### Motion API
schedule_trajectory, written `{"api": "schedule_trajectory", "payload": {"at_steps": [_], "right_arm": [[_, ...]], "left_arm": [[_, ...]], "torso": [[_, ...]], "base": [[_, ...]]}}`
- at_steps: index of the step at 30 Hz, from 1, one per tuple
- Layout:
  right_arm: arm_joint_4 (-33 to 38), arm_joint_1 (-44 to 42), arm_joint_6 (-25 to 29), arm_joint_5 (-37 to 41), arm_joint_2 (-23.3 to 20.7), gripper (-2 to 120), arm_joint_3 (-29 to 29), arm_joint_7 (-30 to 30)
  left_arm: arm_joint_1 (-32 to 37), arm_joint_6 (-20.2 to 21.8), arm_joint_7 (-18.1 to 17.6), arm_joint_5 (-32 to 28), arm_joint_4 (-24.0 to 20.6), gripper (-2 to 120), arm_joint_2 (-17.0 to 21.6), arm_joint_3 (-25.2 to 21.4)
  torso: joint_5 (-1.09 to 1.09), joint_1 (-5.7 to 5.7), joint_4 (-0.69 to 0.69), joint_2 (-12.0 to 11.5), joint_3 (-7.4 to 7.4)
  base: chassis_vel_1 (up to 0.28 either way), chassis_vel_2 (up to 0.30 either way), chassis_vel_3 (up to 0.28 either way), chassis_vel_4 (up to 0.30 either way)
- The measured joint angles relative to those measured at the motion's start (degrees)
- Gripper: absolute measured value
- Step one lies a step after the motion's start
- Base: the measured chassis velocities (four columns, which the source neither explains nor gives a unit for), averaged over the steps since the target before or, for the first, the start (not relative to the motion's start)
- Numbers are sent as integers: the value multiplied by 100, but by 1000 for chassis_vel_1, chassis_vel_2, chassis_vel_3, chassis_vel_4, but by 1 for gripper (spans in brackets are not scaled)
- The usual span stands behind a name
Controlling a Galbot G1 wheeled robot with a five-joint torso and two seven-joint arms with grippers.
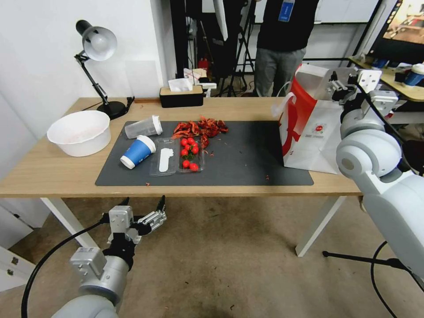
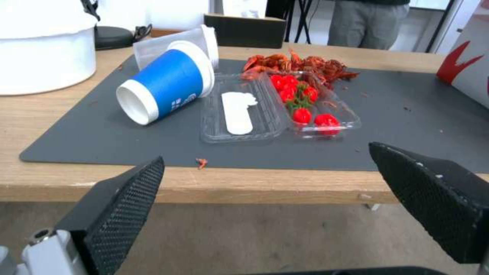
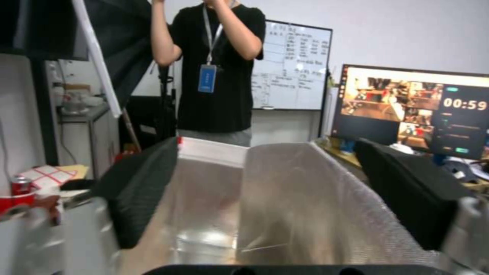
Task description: Pick up the trash from the table and place it into the takeout bag.
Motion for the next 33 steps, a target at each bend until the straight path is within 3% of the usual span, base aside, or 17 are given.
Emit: {"api": "schedule_trajectory", "payload": {"at_steps": [4, 10, 15, 23, 33], "right_arm": [[100, -71, 298, 126, -16, 100, 6, -259], [466, -712, 1271, 208, -56, 100, 183, -1292], [696, -1280, 1614, 168, -38, 100, 276, -1725], [1050, -2800, 2419, -164, 126, 100, 762, -2700], [969, -4735, 3594, -1081, 632, 100, 1236, -3279]], "left_arm": [[-4, 0, 3, -4, 0, 100, -3, 4], [-14, -8, 1, -12, 3, 100, 15, 4], [-27, -13, 1, -14, 20, 100, 5, 13], [-47, -54, 6, -26, 52, 100, 11, 16], [-114, -101, -5, -114, 147, 100, 73, 8]], "torso": [[0, 0, 0, 0, 0], [-1, 0, 0, 0, 0], [0, 0, -1, 0, 0], [-1, -1, 1, 0, -1], [0, -1, -1, 0, -1]], "base": [[0, 0, 0, 0], [0, 0, 0, 0], [0, 0, 0, 0], [0, 0, 0, 0], [0, 0, 0, 0]]}}
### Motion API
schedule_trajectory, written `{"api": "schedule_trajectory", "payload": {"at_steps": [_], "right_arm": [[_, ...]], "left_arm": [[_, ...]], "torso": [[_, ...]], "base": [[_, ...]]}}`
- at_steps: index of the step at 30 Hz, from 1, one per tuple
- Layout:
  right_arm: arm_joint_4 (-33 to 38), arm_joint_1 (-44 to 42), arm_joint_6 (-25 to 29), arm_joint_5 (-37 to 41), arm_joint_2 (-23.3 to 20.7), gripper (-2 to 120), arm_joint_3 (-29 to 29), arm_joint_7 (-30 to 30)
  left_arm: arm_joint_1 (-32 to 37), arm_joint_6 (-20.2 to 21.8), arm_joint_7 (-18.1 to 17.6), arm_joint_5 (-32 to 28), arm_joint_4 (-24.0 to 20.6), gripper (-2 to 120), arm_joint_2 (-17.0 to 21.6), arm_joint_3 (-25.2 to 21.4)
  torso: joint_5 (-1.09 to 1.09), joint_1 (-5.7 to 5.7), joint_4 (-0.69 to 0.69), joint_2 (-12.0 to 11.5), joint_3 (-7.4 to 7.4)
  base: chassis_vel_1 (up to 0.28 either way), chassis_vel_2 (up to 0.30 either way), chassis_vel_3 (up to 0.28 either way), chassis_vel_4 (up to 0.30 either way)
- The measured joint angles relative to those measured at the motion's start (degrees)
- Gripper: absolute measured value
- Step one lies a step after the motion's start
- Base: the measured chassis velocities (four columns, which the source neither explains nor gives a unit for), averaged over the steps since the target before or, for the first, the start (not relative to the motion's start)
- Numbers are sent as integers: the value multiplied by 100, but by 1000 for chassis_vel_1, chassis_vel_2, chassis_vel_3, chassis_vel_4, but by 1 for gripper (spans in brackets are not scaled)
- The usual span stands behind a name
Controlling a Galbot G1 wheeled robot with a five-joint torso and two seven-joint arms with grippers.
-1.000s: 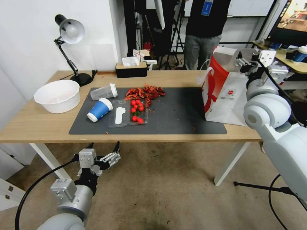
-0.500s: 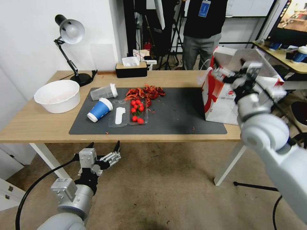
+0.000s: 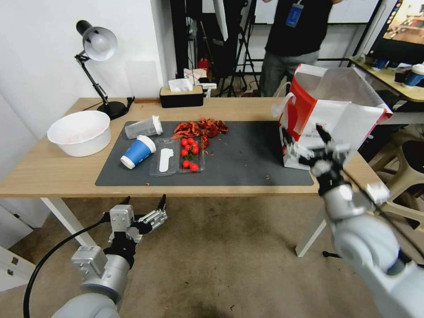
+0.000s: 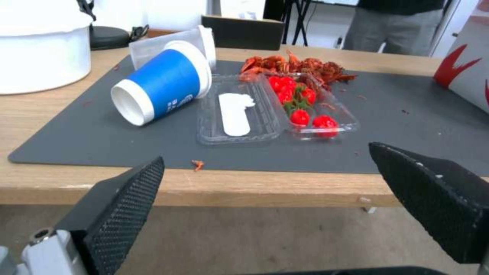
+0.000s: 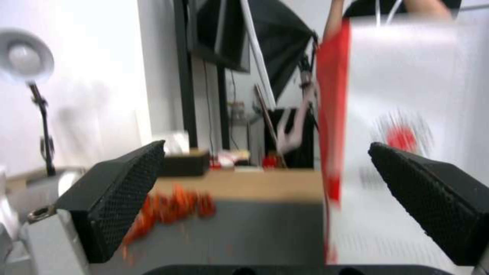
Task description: Pick up the trash from the table and place it into the takeout bag.
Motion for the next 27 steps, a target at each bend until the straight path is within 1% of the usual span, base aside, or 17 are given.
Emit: {"api": "schedule_trajectory", "payload": {"at_steps": [3, 4, 6, 7, 8, 10, 14, 15, 16, 17, 19, 20, 21, 22, 25, 26, 27], "right_arm": [[-112, -573, 266, -182, 259, 100, 76, -140], [-112, -573, 266, -182, 259, 100, 76, -140], [-269, -810, 430, -219, 373, 100, 66, -245], [-351, -892, 511, -238, 413, 100, 38, -290], [-407, -951, 558, -256, 435, 100, 11, -321], [-439, -1002, 592, -264, 451, 100, -4, -341], [-498, -1127, 654, -279, 486, 100, -13, -415], [-520, -1145, 671, -287, 486, 100, -47, -449], [-534, -1138, 672, -291, 467, 100, -99, -484], [-534, -1138, 672, -291, 467, 100, -99, -484], [-553, -1084, 672, -300, 437, 100, -183, -505], [-563, -1051, 672, -320, 427, 100, -250, -511], [-567, -1051, 672, -345, 428, 100, -288, -512], [-567, -1051, 672, -345, 428, 100, -288, -512], [-567, -1076, 672, -409, 449, 100, -351, -514], [-567, -1076, 672, -409, 449, 100, -351, -514], [-563, -1086, 672, -435, 453, 100, -366, -517]], "left_arm": [[-14, -52, -15, -19, 25, 100, 2, -48], [-14, -52, -15, -19, 25, 100, 2, -48], [-7, -136, -43, -27, 25, 100, -27, -88], [-3, -230, -100, -49, 29, 100, -36, -100], [-8, -339, -173, -69, 48, 100, -43, -101], [-27, -419, -226, -87, 78, 100, -34, -101], [-169, -665, -287, -166, 244, 100, 118, -145], [-274, -938, -313, -210, 414, 100, 247, -217], [-385, -1230, -263, -231, 599, 100, 374, -390], [-385, -1230, -263, -231, 599, 100, 374, -390], [-494, -1385, -192, -344, 767, 100, 535, -595], [-643, -1465, -153, -528, 939, 100, 707, -737], [-804, -1529, -87, -681, 1104, 100, 867, -827], [-804, -1529, -87, -681, 1104, 100, 867, -827], [-1341, -1766, 262, -1190, 1745, 100, 1386, -966], [-1341, -1766, 262, -1190, 1745, 100, 1386, -966], [-1565, -1915, 500, -1388, 2042, 100, 1610, -989]], "torso": [[-1, 0, 0, 0, 0], [-1, 0, 0, 0, 0], [-1, 0, 0, 0, 0], [-1, 0, 1, 0, 0], [0, 0, 2, 0, 0], [0, 0, 2, 0, 0], [-1, 0, 0, 0, 1], [-2, 0, 0, 0, 1], [-3, 0, 0, 0, 1], [-3, 0, 0, 0, 1], [-2, 0, 2, -1, 1], [-1, 0, 5, -1, 1], [-1, 1, 2, -1, 1], [-1, 1, 2, -1, 1], [-3, 1, 1, -1, 1], [-3, 1, 1, -1, 1], [-1, 1, -1, -1, 1]], "base": [[0, 0, 0, 0], [0, 0, 0, 0], [0, 0, 0, 0], [0, 0, 0, 0], [0, 0, 0, 0], [0, 0, 0, 0], [0, 0, 0, 0], [0, 0, 0, 0], [0, 0, 0, 0], [0, 0, 0, 0], [0, 0, 0, 0], [0, 0, 0, 0], [0, 0, 0, 0], [0, 0, 0, 0], [0, 0, 0, 0], [0, 0, 0, 0], [0, 0, 0, 0]]}}
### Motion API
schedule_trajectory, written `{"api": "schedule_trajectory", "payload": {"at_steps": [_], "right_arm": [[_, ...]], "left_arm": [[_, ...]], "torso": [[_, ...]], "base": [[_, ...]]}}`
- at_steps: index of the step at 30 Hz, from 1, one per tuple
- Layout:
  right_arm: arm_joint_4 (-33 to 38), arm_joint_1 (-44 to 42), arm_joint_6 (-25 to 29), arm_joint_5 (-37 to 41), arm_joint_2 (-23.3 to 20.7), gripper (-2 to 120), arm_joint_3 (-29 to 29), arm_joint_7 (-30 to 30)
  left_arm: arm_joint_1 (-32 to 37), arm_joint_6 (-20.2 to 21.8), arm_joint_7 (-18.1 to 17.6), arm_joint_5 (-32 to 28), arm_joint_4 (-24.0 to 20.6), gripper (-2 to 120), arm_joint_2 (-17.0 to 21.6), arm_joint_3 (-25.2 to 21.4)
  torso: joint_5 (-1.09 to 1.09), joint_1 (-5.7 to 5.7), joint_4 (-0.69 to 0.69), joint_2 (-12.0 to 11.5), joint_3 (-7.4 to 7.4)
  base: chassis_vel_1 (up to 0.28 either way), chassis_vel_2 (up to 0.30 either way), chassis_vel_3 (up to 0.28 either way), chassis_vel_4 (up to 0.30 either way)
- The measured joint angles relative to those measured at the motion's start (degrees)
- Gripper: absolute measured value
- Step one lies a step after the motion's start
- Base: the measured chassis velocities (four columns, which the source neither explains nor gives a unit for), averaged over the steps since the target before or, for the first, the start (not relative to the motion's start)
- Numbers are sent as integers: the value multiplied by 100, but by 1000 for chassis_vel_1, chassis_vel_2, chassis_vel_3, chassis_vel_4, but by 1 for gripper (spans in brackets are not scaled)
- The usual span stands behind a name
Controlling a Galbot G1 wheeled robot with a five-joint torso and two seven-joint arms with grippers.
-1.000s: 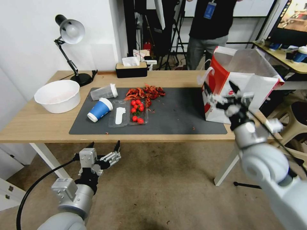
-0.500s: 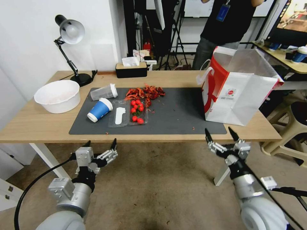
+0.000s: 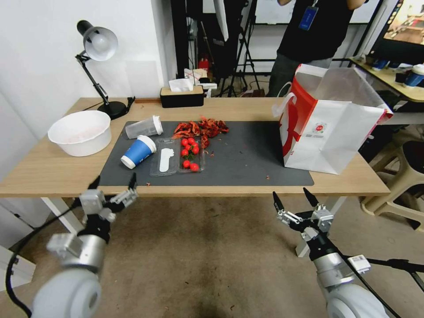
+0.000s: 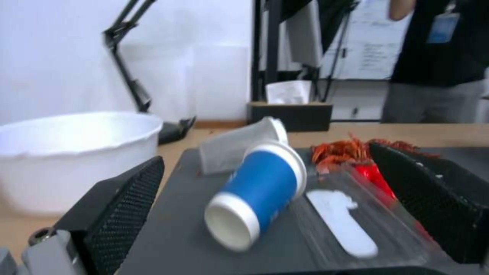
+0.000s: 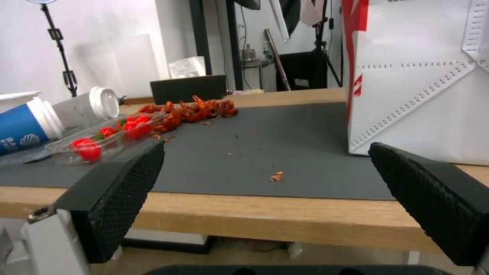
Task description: Pick up the trash from the table and place it into the takeout bag.
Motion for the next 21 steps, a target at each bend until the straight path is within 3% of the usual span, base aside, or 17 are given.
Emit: {"api": "schedule_trajectory", "payload": {"at_steps": [1, 2, 6, 10, 18, 21], "right_arm": [[19, -20, -1, -42, 3, 100, -22, -7], [19, -20, -1, -42, 3, 100, -22, -7], [44, -34, -24, -136, 9, 100, -58, -5], [44, -29, -41, -163, 10, 100, -68, 2], [-14, 133, -118, -184, -14, 100, -200, 37], [-17, 144, -125, -207, -13, 100, -218, 44]], "left_arm": [[-246, -149, 286, -200, 335, 100, 287, 6], [-246, -149, 286, -200, 335, 100, 287, 6], [-922, -312, 791, -548, 1200, 100, 1085, 201], [-1182, -268, 1123, -705, 1543, 100, 1333, 320], [-1869, 254, 1954, -955, 2337, 100, 1753, 710], [-2042, 328, 2041, -953, 2533, 100, 1794, 821]], "torso": [[-4, 0, 1, 0, 0], [-4, 0, 1, 0, 0], [0, 0, 1, 0, 0], [0, 1, 2, 0, 0], [1, 0, 3, 0, 0], [0, 0, 2, 0, 0]], "base": [[0, 0, 0, 0], [0, 0, 0, 0], [0, 0, 0, 0], [0, 0, 0, 0], [0, 0, 0, 0], [0, 0, 0, 0]]}}
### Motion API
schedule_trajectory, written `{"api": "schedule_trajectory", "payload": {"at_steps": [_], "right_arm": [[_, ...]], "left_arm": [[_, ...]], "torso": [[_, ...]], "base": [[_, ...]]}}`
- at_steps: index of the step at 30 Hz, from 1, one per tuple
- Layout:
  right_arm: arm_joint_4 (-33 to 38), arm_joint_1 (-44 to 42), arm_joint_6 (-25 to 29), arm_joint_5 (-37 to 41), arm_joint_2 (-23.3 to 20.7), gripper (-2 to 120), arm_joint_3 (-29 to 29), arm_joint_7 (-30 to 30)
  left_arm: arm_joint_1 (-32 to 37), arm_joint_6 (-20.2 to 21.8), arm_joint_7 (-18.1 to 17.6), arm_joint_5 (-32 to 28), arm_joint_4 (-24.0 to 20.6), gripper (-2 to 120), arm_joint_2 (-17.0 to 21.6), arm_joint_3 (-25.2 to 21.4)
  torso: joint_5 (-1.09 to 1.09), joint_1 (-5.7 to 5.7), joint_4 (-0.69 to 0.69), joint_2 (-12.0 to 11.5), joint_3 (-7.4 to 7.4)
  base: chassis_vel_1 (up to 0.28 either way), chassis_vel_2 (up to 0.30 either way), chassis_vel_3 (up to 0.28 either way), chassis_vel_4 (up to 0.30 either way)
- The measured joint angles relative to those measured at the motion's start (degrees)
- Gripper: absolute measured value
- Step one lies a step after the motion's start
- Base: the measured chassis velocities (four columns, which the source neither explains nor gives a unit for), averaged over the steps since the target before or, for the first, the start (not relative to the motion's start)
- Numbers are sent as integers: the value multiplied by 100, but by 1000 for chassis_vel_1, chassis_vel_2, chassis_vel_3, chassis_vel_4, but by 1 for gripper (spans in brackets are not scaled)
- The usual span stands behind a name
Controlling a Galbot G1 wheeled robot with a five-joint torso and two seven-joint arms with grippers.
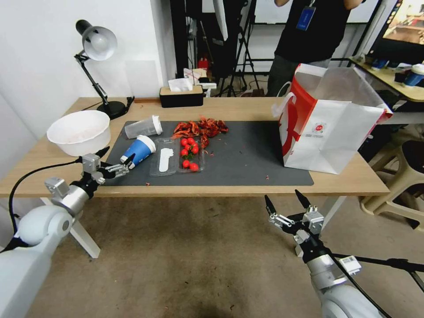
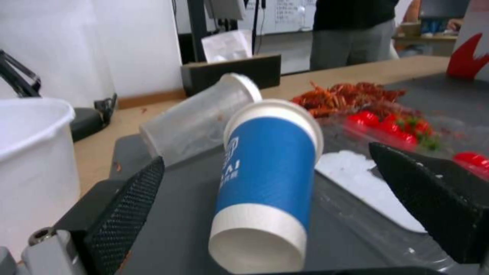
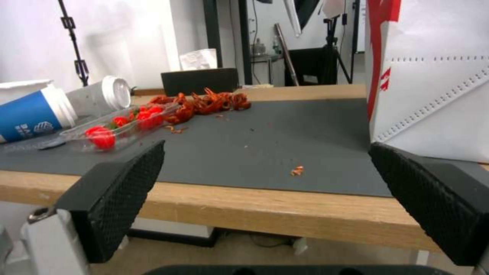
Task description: Pick up the trash from the table and place it into the takeout bag.
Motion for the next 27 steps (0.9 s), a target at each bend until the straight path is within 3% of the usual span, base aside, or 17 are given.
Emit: {"api": "schedule_trajectory", "payload": {"at_steps": [9, 27], "right_arm": [[-19, 9, -4, -16, 9, 100, 15, 6], [-16, -28, -34, -26, 20, 100, 84, 54]], "left_arm": [[-390, 54, 276, 28, 443, 100, 120, 215], [-992, 415, 407, 98, 796, 100, 93, 804]], "torso": [[2, 0, 1, 0, -1], [1, 0, 0, 1, -1]], "base": [[0, 0, 0, 0], [0, 0, 0, 0]]}}
